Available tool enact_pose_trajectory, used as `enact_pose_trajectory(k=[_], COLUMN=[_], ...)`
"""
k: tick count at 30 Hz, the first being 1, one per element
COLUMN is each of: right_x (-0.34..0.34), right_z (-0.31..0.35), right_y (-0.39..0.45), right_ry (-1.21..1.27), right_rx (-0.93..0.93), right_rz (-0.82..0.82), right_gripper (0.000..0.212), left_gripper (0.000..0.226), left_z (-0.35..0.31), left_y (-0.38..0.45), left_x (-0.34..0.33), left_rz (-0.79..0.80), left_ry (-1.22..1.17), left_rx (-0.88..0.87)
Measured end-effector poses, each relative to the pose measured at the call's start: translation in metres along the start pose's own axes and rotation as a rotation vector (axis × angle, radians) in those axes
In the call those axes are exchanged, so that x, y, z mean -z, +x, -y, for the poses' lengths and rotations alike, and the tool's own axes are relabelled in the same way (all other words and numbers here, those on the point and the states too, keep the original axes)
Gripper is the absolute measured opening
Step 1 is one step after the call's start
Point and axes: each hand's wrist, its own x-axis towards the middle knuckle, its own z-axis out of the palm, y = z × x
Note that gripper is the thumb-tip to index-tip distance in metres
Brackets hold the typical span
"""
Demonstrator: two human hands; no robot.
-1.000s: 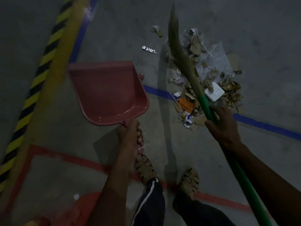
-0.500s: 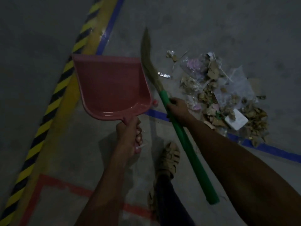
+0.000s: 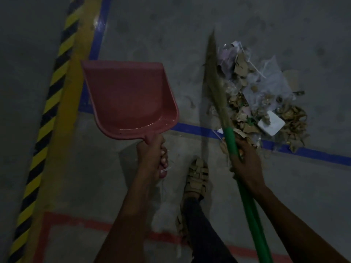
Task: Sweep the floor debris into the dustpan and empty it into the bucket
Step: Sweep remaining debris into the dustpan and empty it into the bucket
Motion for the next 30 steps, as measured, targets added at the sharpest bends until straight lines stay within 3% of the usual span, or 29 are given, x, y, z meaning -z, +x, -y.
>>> enact_pose_trajectory(k=[5, 10, 17, 25, 30], right_x=[0.025, -0.015, -0.08, 0.008, 0.059], right_z=[-0.01, 0.025, 0.015, -0.09, -0.109], right_y=[-0.027, -0.007, 0.022, -0.062, -0.107], right_ry=[-0.084, -0.105, -0.268, -0.374, -0.373], right_rx=[0.144, 0.3, 0.152, 0.068, 0.131], right_rz=[0.01, 0.09, 0.382, 0.165, 0.072], right_gripper=[0.059, 0.057, 0.053, 0.055, 0.057], left_gripper=[0.034, 0.036, 0.031, 0.034, 0.034], left_z=[0.012, 0.019, 0.027, 0.041, 0.051], left_y=[0.0, -0.005, -0.018, -0.029, -0.029], left_x=[0.007, 0.006, -0.009, -0.027, -0.028], left_rz=[-0.017, -0.065, -0.084, 0.004, 0.011], left_ry=[-0.041, -0.067, -0.051, 0.032, 0.056], left_rx=[0.006, 0.022, 0.033, 0.017, 0.033])
